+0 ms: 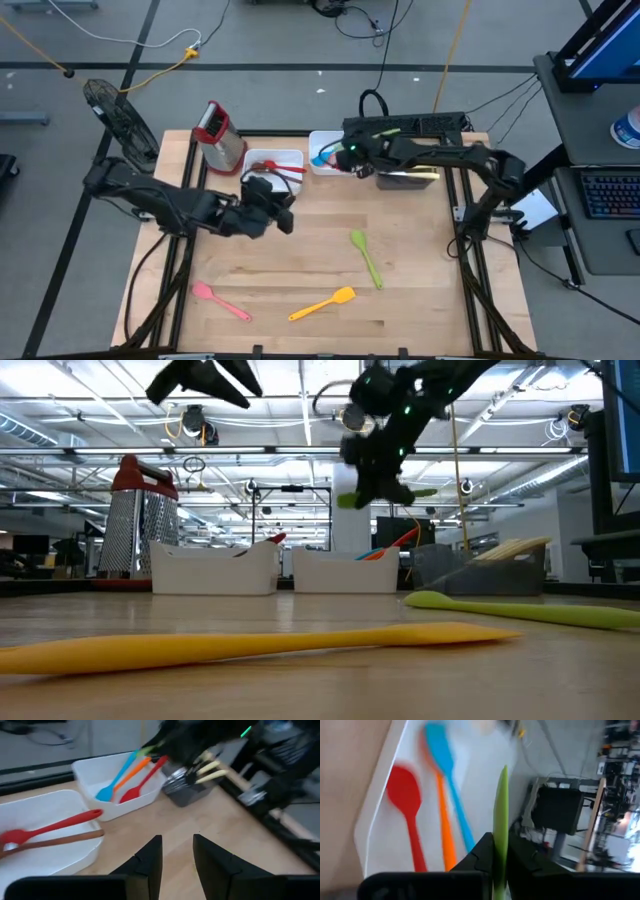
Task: Pick & Place Kitchen Items
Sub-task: Put the green spatula into the right white bin
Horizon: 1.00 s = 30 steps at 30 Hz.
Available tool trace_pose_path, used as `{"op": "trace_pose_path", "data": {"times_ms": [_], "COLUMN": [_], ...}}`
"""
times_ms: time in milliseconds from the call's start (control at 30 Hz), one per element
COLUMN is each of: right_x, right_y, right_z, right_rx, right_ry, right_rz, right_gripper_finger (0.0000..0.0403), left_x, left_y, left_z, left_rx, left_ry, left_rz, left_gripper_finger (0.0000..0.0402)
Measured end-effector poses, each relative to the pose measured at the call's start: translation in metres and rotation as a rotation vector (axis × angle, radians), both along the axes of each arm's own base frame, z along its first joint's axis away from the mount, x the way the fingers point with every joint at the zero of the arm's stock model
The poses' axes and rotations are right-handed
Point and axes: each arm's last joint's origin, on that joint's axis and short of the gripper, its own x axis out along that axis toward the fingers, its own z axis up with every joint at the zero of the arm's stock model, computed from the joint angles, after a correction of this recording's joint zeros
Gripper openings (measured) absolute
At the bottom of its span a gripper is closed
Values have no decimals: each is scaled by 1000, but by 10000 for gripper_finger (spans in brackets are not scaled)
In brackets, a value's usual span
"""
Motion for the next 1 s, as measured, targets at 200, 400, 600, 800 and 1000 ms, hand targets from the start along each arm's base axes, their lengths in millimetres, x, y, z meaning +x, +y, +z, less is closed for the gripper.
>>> {"op": "trace_pose_path", "data": {"times_ms": [200,400,600,800,1000], "right_x": [18,31,37,39,42], "right_y": [-8,-12,-14,-16,-17], "right_z": [-40,-59,-62,-67,-63], "right_rx": [-74,-141,-218,-158,-156], "right_ry": [167,215,258,210,138], "right_rz": [59,138,221,250,255], "right_gripper_finger": [16,16,16,24,28], "left_x": [-22,-43,-53,-53,-52], "left_y": [15,30,43,55,66], "left_z": [-25,-45,-49,-46,-46], "left_rx": [-30,-56,-56,-49,-65], "left_ry": [-170,-291,-300,-287,-277], "left_rz": [-59,-58,-44,-76,-107], "left_gripper_finger": [111,111,111,111,111]}}
